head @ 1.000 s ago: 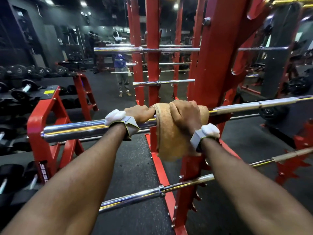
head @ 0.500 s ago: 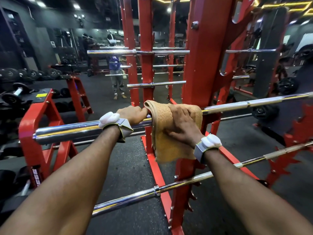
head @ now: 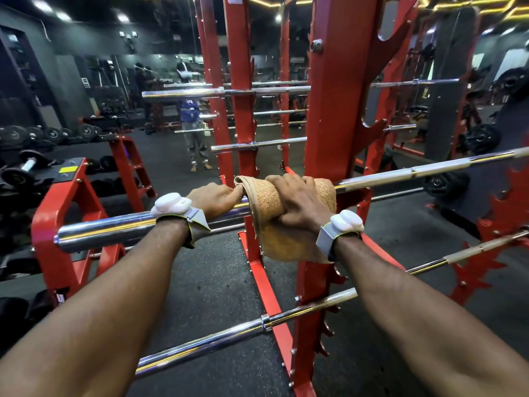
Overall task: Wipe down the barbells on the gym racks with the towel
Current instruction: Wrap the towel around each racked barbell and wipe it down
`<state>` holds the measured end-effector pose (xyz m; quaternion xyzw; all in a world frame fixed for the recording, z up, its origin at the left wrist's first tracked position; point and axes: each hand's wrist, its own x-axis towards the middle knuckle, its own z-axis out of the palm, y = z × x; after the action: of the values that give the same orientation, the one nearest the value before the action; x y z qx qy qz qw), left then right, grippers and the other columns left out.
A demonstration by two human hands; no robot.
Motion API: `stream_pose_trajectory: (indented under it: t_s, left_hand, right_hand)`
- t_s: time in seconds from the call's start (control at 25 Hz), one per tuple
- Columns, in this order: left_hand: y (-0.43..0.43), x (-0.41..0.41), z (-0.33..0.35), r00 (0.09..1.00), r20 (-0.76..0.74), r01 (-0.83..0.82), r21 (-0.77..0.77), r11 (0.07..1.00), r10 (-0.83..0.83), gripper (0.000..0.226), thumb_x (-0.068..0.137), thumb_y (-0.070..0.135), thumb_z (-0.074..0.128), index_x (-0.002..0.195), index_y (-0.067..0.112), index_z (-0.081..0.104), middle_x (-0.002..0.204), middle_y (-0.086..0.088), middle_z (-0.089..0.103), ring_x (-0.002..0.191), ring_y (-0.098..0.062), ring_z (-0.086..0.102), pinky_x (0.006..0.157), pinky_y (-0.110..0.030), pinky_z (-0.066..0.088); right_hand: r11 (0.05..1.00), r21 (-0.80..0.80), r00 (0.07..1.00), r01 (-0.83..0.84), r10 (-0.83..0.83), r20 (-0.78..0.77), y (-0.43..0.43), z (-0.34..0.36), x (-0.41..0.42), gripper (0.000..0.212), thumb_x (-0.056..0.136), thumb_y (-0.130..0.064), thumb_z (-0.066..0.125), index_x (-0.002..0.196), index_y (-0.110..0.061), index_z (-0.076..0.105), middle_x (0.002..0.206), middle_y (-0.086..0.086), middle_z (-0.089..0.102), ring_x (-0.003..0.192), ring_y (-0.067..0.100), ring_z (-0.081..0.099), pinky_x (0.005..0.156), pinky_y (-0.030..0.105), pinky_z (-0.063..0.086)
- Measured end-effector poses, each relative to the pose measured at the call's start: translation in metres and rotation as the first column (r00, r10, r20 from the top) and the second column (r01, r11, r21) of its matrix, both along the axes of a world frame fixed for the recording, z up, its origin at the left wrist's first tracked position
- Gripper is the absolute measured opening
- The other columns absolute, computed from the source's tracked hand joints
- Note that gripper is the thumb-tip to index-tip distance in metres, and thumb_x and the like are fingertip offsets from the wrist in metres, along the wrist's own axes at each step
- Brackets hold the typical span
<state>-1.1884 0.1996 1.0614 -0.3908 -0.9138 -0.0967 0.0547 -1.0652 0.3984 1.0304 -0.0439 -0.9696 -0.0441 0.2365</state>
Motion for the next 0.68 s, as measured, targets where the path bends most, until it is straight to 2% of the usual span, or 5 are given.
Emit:
stream_pose_trajectory:
  t_s: [0.16,0.36,0.44,0.56,0.68]
  left_hand:
    - [-0.002,-0.001,-0.002,1.000,0.001,-0.001,0.002,1.000,0.001,0.065,0.094,0.068,0.016,0.105,0.032,0.069,0.119,-0.005,0.067,0.113,-0.031,0.058,0.088,-0.037,0.043]
    - [0.000,0.005,0.001,1.000,-0.018,-0.024,-0.016,1.000,0.024,0.068,0.097,0.065,0.015,0.107,0.026,0.069,0.119,-0.008,0.067,0.114,-0.031,0.058,0.091,-0.039,0.044]
    - [0.003,0.007,0.001,0.997,-0.062,-0.046,-0.056,0.997,0.043,0.066,0.099,0.059,0.014,0.109,0.022,0.068,0.119,-0.011,0.066,0.113,-0.033,0.059,0.085,-0.038,0.042]
    - [0.006,0.006,-0.002,0.994,-0.105,-0.048,-0.058,0.997,0.042,0.065,0.099,0.055,0.013,0.109,0.020,0.066,0.117,-0.012,0.066,0.111,-0.033,0.059,0.079,-0.037,0.038]
    - [0.009,0.005,-0.003,0.990,-0.137,-0.048,-0.092,0.995,0.035,0.057,0.098,0.049,0.014,0.109,0.018,0.061,0.117,-0.011,0.065,0.108,-0.034,0.059,0.075,-0.037,0.037]
  right_hand:
    - [0.989,-0.091,0.993,-0.112,0.107,-0.056,0.016,-0.008,0.005,0.092,0.065,-0.037,0.075,0.148,-0.026,0.036,0.128,0.004,0.055,0.118,0.028,0.050,0.098,0.040,0.030]
    - [0.988,-0.076,0.991,-0.132,0.132,-0.008,0.029,0.004,0.004,0.079,0.064,-0.044,0.085,0.133,-0.025,0.049,0.115,0.000,0.063,0.103,0.027,0.057,0.084,0.041,0.037]
    - [0.969,-0.212,0.978,-0.126,0.158,0.139,0.033,0.024,-0.002,0.067,0.063,-0.045,0.088,0.117,-0.024,0.054,0.103,-0.002,0.065,0.095,0.025,0.060,0.080,0.040,0.043]
    - [0.942,-0.331,0.871,-0.049,0.202,0.447,0.040,0.047,-0.020,0.052,0.060,-0.033,0.094,0.102,-0.025,0.064,0.093,-0.004,0.070,0.092,0.019,0.066,0.079,0.035,0.050]
    - [0.945,-0.325,0.860,-0.018,0.181,0.476,0.035,0.056,-0.021,0.055,0.054,-0.041,0.089,0.102,-0.023,0.068,0.093,-0.001,0.073,0.090,0.018,0.068,0.080,0.039,0.054]
